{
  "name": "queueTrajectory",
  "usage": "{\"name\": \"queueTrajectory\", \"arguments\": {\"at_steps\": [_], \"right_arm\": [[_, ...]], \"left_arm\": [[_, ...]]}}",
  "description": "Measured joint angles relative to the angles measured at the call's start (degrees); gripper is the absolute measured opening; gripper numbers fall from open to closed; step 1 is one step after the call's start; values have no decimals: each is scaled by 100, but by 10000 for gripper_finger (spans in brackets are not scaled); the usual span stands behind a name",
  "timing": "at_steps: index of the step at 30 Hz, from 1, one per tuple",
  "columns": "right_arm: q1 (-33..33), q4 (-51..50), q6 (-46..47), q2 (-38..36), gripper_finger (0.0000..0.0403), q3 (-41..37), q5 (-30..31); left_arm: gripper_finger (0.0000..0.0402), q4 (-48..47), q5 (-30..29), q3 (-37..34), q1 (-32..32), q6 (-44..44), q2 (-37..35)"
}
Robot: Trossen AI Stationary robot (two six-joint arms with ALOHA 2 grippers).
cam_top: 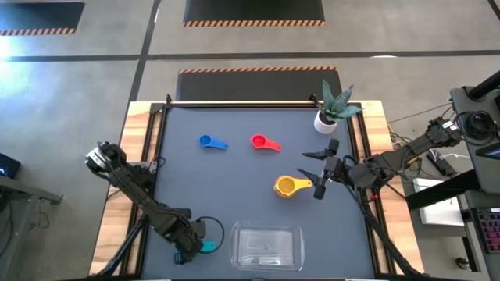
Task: Nest measuring cups in basket
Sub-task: Stack the light blue measuring cup into the yellow measuring cup
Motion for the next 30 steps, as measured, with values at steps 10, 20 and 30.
{"name": "queueTrajectory", "arguments": {"at_steps": [10,20,30], "right_arm": [[0,42,1,0,233,0,0],[0,46,1,36,233,0,0],[-2,83,-3,367,233,0,1]], "left_arm": [[2,-247,-284,-2,0,21,-356],[1,-297,-929,-2,46,20,-958],[0,-297,-1055,-2,336,435,-1087]]}}
